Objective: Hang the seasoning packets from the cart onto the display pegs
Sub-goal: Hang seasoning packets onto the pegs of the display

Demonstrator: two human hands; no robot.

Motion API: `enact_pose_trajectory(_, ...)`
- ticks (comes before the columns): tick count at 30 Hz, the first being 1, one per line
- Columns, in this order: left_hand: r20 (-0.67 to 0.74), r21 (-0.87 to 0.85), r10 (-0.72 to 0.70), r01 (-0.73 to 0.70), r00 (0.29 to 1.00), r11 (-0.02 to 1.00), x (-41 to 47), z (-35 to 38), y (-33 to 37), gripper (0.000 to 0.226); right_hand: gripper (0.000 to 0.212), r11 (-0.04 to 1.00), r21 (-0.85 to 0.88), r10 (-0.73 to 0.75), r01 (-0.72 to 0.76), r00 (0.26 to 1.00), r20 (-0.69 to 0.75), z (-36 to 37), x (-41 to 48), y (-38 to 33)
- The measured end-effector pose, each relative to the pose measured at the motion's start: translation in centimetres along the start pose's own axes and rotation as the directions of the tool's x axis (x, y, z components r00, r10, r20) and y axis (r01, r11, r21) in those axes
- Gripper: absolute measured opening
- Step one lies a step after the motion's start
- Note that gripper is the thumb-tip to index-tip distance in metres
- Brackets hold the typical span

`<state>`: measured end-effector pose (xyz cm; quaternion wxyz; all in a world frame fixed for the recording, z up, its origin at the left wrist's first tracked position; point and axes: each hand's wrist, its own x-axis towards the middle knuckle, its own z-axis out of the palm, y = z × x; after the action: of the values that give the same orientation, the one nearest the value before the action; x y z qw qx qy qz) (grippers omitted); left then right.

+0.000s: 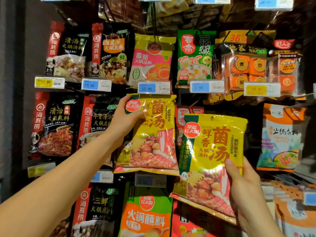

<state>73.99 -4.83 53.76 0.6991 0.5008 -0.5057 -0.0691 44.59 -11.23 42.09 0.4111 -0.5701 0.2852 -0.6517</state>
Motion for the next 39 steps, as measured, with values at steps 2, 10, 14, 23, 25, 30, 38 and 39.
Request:
enact_pose_trajectory(2, 0.017, 0.016, -0.027, 0.027, 0.999, 0.999, 0.3, 0.1, 0.6, 0.076, 0.024, 1.000, 0.000, 0.004, -0.004, 1.000, -0.009, 0.0, 0.0, 0.2)
enact_pose_trajectory(10, -0.003, 0.238, 0.046, -0.044, 0.999, 0.970, 0.9, -0.7, 1.0, 0.079, 0.025, 1.000, 0.019, 0.001, 0.000, 0.999, -0.035, -0.1, -0.4, 0.0)
enact_pose_trajectory(14, -0.021, 0.139, 0.046, -0.043, 0.999, 0.989, 0.9, -0.4, 0.2, 0.075, 0.024, 0.999, 0.036, -0.028, 0.029, 0.999, -0.023, -0.1, -0.5, -0.3)
enact_pose_trajectory(23, -0.076, 0.151, -0.003, 0.014, 0.997, 0.988, 0.7, 0.5, -1.6, 0.076, 0.024, 0.997, 0.051, -0.052, 0.053, 0.999, -0.017, -0.7, -0.4, -0.6)
enact_pose_trajectory(25, -0.064, 0.274, 0.038, -0.019, 0.997, 0.961, 0.7, 0.5, -2.3, 0.079, 0.025, 0.996, 0.060, -0.059, 0.060, 0.998, -0.005, -0.8, -0.2, -0.5)
enact_pose_trajectory(30, 0.014, 0.697, 0.150, -0.117, 0.989, 0.707, 0.9, -0.4, -3.1, 0.094, 0.027, 0.995, 0.089, -0.056, 0.053, 0.998, 0.041, 0.3, -0.4, -0.9)
enact_pose_trajectory(38, 0.076, 0.738, 0.420, -0.334, 0.904, 0.586, 2.2, -3.2, 2.7, 0.062, 0.028, 0.998, 0.059, -0.038, 0.025, 0.973, 0.229, 8.0, 0.3, 0.0)
enact_pose_trajectory(39, 0.125, 0.729, 0.450, -0.390, 0.884, 0.562, 2.6, -3.4, 3.5, 0.063, 0.026, 0.997, 0.065, -0.045, 0.030, 0.968, 0.248, 9.1, 0.5, -0.1)
